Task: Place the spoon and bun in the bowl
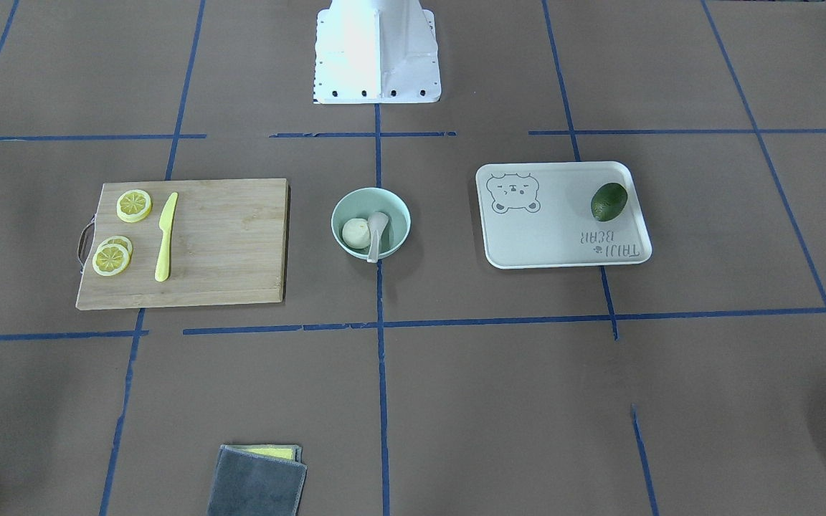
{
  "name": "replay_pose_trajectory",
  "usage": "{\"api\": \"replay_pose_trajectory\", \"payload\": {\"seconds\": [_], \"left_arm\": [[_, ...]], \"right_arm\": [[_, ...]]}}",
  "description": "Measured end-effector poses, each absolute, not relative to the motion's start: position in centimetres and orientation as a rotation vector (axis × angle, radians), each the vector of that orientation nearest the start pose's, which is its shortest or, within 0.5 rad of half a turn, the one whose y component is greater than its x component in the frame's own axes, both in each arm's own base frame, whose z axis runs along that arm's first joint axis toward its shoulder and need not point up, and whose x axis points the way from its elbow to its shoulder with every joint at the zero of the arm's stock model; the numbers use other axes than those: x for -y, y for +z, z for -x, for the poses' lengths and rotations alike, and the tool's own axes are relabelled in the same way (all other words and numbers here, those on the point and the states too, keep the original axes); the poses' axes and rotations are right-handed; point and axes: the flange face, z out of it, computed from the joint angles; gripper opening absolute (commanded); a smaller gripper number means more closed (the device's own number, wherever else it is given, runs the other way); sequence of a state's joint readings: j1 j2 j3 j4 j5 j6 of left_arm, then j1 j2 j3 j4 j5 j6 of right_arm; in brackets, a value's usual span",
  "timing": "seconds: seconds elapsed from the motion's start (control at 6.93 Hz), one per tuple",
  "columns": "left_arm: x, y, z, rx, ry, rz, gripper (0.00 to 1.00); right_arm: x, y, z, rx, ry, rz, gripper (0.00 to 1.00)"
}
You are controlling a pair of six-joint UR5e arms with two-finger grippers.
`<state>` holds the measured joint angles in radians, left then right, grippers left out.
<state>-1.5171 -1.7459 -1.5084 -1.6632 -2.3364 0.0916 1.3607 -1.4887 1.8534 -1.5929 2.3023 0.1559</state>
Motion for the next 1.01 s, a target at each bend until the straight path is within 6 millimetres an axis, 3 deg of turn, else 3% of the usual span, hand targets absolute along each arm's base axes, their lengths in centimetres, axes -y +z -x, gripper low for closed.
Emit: {"api": "replay_pose_trajectory", "payload": {"seconds": [0.14, 0.29, 0.58, 1.01], "left_arm": [[57.8, 58.9, 3.3, -0.759, 0.214, -0.207, 1.0], [57.4, 59.3, 3.4, -0.757, 0.212, -0.2, 1.0], [56.4, 60.5, 3.5, -0.757, 0.206, -0.184, 1.0], [54.2, 62.3, 4.2, -0.763, 0.183, -0.157, 1.0]], "right_arm": [[51.3, 51.7, 1.1, 0.769, -0.185, -0.181, 1.0], [50.4, 54.2, -0.7, 0.764, -0.195, -0.17, 1.0], [49.3, 57.8, -1.6, 0.759, -0.182, -0.122, 1.0], [46.8, 60.9, -3.1, 0.829, -0.119, -0.064, 1.0]]}}
